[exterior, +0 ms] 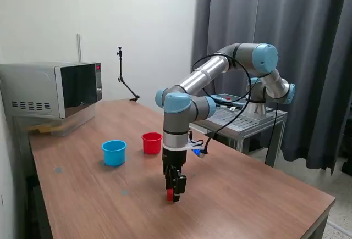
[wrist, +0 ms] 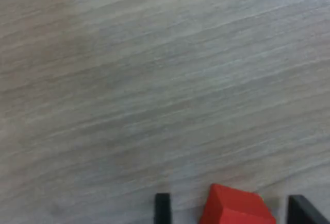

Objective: Place red objects in the red bin, and blue objects in the blue bin.

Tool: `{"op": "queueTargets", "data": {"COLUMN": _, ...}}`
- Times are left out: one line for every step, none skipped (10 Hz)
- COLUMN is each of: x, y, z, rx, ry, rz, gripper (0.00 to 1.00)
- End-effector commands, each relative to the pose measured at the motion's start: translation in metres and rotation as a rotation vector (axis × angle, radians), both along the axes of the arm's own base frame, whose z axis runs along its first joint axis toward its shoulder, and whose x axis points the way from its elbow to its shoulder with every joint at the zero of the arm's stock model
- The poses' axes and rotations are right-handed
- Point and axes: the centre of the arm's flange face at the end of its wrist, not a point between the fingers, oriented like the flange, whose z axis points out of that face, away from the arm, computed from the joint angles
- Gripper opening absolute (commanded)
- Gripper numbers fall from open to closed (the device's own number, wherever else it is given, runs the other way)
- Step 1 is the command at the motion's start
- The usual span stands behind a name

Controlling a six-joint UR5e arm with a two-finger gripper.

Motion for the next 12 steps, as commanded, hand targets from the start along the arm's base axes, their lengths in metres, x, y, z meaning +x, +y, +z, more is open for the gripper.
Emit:
{"op": "queueTargets", "data": {"x": 0.000, "y": 0.000, "z": 0.000, "rx": 0.001, "ry": 0.000, "rz": 0.000, "gripper": 0.00}}
{"op": "queueTargets", "data": {"x": 0.000, "y": 0.000, "z": 0.000, "rx": 0.001, "ry": 0.000, "rz": 0.000, "gripper": 0.00}}
{"op": "queueTargets", "data": {"x": 0.000, "y": 0.000, "z": 0.001, "rx": 0.002, "ry": 0.001, "rz": 0.000, "gripper": 0.00}}
{"op": "queueTargets", "data": {"x": -0.001, "y": 0.000, "z": 0.002, "rx": 0.002, "ry": 0.003, "rz": 0.000, "gripper": 0.00}}
{"op": "queueTargets", "data": {"x": 0.000, "y": 0.000, "z": 0.001, "rx": 0.004, "ry": 0.002, "rz": 0.000, "gripper": 0.00}}
{"op": "queueTargets", "data": {"x": -0.001, "y": 0.001, "z": 0.002, "rx": 0.007, "ry": 0.003, "rz": 0.000, "gripper": 0.00}}
{"op": "queueTargets", "data": {"x": -0.002, "y": 0.000, "z": 0.015, "rx": 0.013, "ry": 0.022, "rz": 0.001, "gripper": 0.00}}
{"op": "queueTargets", "data": {"x": 0.000, "y": 0.003, "z": 0.040, "rx": 0.043, "ry": 0.047, "rz": -0.002, "gripper": 0.00}}
{"op": "queueTargets", "data": {"x": 0.002, "y": 0.007, "z": 0.076, "rx": 0.073, "ry": 0.089, "rz": -0.006, "gripper": 0.00}}
{"op": "queueTargets", "data": {"x": 0.012, "y": 0.010, "z": 0.097, "rx": 0.088, "ry": 0.097, "rz": -0.015, "gripper": 0.00}}
{"op": "queueTargets", "data": {"x": 0.024, "y": 0.023, "z": 0.113, "rx": 0.091, "ry": 0.095, "rz": -0.033, "gripper": 0.00}}
{"op": "queueTargets", "data": {"x": 0.037, "y": 0.045, "z": 0.123, "rx": 0.116, "ry": 0.083, "rz": -0.064, "gripper": 0.00}}
